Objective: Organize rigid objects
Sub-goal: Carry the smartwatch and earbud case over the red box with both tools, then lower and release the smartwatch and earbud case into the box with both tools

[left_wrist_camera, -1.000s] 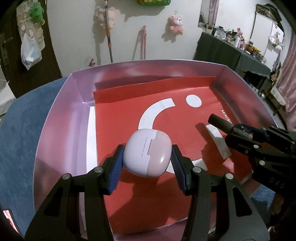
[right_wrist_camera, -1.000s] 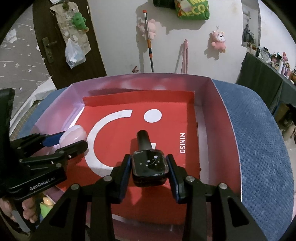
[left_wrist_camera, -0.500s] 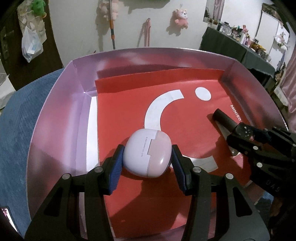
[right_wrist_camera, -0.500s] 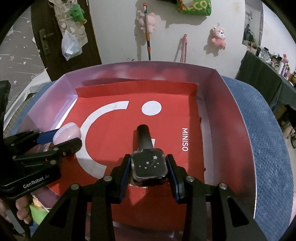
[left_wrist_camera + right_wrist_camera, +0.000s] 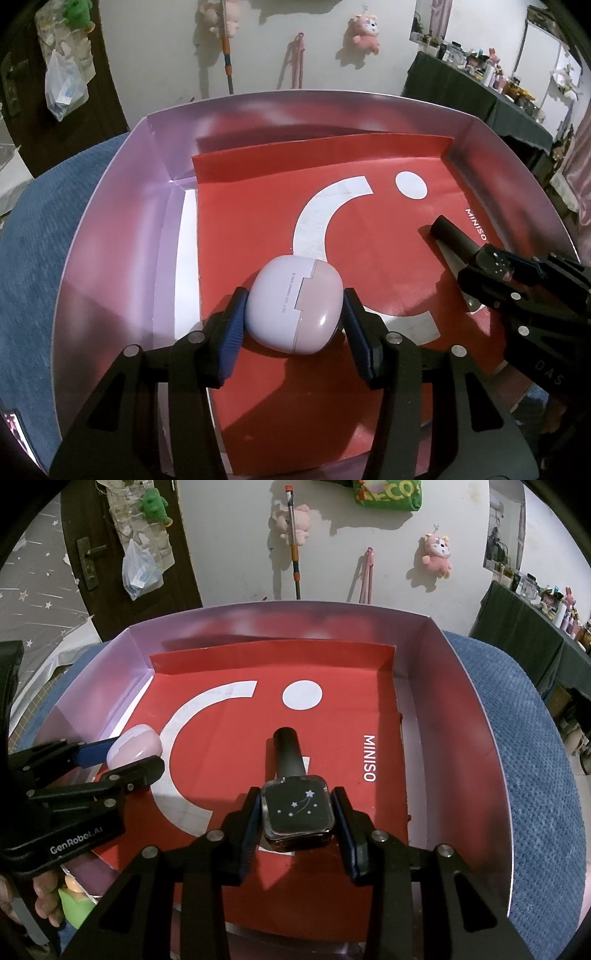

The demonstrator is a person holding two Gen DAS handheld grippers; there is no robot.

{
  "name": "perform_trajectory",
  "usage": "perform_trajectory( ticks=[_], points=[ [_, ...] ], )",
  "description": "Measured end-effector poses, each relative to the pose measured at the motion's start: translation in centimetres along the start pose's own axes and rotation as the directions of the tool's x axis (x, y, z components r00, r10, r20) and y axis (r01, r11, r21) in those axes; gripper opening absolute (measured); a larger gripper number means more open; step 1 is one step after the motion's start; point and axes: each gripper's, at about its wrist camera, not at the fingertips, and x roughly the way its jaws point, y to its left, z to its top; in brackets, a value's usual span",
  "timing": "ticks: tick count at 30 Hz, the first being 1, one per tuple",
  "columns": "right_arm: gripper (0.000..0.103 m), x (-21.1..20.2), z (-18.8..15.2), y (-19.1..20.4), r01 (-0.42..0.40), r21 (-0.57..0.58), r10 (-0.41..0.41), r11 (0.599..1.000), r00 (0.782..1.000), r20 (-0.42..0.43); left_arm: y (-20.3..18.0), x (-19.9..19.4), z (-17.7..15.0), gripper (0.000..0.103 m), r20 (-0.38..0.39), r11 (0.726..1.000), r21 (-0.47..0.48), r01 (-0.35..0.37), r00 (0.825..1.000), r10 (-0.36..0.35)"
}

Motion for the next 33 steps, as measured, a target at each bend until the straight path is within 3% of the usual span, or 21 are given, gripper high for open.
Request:
perform_trajectory(
  ticks=[2,7,16,19,27,33],
  points=[
    [0.04,0.0,0.0,0.0,0.0,0.0,0.0,1.0,1.0,0.001,0.1,0.0,0.0,0.049,0.002,1.0,-0.002,-0.004,1.0,0.004],
    [0.041,0.0,0.0,0.0,-0.001,0.0,0.001,1.0,1.0,0.002,0.1,0.1,-0.1,0.064,-0.003,1.0,-0.007,-0.022,1.0,0.022],
    [0.041,0.0,0.0,-0.1,-0.002,0.0,0.002,1.0,1.0,0.002,0.2,0.0,0.0,0.066,-0.007,0.999,-0.014,-0.046,0.999,0.046],
    [0.048,-0.2,0.0,-0.1,-0.005,0.0,0.005,1.0,1.0,0.01,0.0,0.0,0.0,0.071,-0.005,0.999,-0.006,-0.045,0.999,0.045],
    [0.053,-1.4,0.2,0.0,-0.008,-0.002,0.008,1.0,0.999,0.037,0.0,-0.5,-0.1,0.075,0.01,0.999,0.005,-0.052,0.999,0.052],
    [0.058,-3.1,0.1,0.0,-0.026,0.004,0.025,1.0,0.997,0.076,-0.1,-1.5,-0.1,0.084,0.034,0.999,0.004,-0.039,0.999,0.039]
  ],
)
